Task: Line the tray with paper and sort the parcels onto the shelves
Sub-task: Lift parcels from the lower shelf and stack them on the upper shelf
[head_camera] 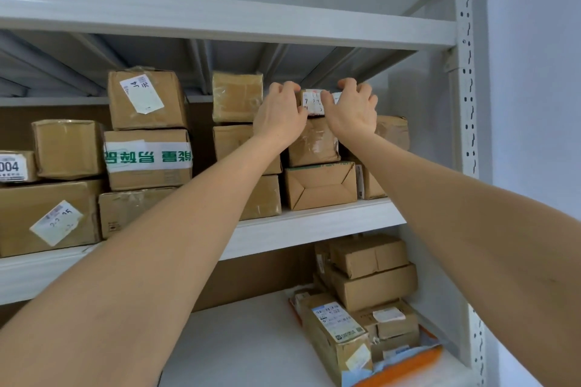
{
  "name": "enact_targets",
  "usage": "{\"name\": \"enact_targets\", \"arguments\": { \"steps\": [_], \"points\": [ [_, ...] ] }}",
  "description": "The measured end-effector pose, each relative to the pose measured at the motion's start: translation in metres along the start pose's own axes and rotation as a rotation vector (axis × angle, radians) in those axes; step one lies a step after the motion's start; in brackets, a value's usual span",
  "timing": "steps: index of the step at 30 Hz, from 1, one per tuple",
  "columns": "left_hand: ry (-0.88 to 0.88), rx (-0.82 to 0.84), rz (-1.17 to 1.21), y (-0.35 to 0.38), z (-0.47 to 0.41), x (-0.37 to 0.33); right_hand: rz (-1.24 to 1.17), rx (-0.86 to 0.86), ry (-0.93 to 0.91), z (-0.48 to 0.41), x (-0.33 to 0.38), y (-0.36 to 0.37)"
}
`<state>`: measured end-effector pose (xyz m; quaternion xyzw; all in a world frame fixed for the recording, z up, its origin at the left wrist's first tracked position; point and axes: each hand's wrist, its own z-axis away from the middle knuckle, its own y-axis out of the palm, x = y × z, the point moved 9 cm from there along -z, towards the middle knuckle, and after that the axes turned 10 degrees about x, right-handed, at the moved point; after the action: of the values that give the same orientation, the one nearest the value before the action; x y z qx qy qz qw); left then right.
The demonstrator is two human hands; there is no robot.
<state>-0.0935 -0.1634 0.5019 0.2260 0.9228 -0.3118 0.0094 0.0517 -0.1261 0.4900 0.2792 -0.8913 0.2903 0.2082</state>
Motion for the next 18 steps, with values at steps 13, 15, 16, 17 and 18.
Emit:
{"name": "enact_targets", "arguments": {
  "steps": [13, 15, 16, 17, 18],
  "points": [
    [0.167, 0.017, 0.229, -0.037, 0.098, 0.057, 0.108, -0.06, 0.162, 0.126, 0.04, 0.024],
    [0.174, 0.053, 0.234, -0.033, 0.113, 0.062, 0.106, -0.035, 0.183, 0.145, 0.042, 0.03],
    [0.18, 0.069, 0.237, -0.031, 0.12, 0.066, 0.101, -0.028, 0.192, 0.154, 0.043, 0.033],
    [0.183, 0.081, 0.245, -0.029, 0.126, 0.069, 0.102, -0.021, 0.199, 0.163, 0.044, 0.036],
    [0.178, 0.097, 0.257, -0.027, 0.132, 0.074, 0.111, -0.013, 0.205, 0.172, 0.045, 0.039]
  ]
}}
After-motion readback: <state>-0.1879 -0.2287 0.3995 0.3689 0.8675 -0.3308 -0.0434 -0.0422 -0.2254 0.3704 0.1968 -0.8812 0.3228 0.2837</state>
